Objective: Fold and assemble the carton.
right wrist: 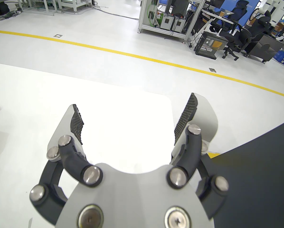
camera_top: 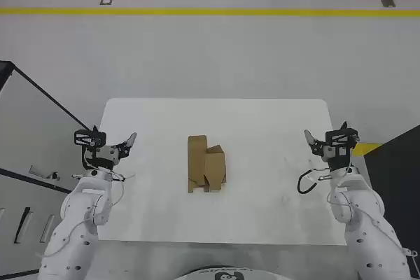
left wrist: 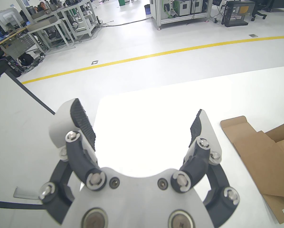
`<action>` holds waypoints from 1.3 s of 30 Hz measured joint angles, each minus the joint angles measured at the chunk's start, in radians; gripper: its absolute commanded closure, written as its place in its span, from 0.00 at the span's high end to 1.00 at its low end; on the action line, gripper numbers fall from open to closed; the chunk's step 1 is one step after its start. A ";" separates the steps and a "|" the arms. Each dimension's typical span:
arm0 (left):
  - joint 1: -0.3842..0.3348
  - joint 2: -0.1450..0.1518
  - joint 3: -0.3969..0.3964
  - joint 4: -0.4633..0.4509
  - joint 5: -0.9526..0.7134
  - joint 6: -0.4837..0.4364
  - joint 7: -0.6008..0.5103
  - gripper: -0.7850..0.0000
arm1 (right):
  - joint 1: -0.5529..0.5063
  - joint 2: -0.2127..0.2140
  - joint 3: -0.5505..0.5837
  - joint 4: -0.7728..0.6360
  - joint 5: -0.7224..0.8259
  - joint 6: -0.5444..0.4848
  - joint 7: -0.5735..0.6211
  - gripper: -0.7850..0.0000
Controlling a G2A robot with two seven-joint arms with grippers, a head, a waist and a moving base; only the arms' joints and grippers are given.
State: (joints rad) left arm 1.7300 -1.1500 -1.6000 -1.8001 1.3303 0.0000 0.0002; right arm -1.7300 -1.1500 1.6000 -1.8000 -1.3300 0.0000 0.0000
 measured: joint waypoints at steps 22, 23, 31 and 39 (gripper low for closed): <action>0.096 0.007 0.123 -0.031 0.377 -0.104 0.185 1.00 | 0.000 0.000 0.000 0.000 0.000 0.000 0.000 1.00; 0.104 0.008 0.144 -0.026 0.431 -0.094 0.203 1.00 | 0.000 0.000 0.000 0.000 0.000 0.000 0.000 1.00; 0.114 0.007 0.185 -0.015 0.552 -0.061 0.237 1.00 | 0.000 0.000 0.000 0.000 0.000 0.000 0.000 1.00; 0.113 0.005 0.243 0.011 0.618 -0.062 0.224 1.00 | 0.000 0.000 0.000 0.000 0.000 0.000 0.000 1.00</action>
State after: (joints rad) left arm 1.8435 -1.1450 -1.3572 -1.7894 1.9481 -0.0621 0.2242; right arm -1.7300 -1.1500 1.6000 -1.8000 -1.3300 0.0000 0.0000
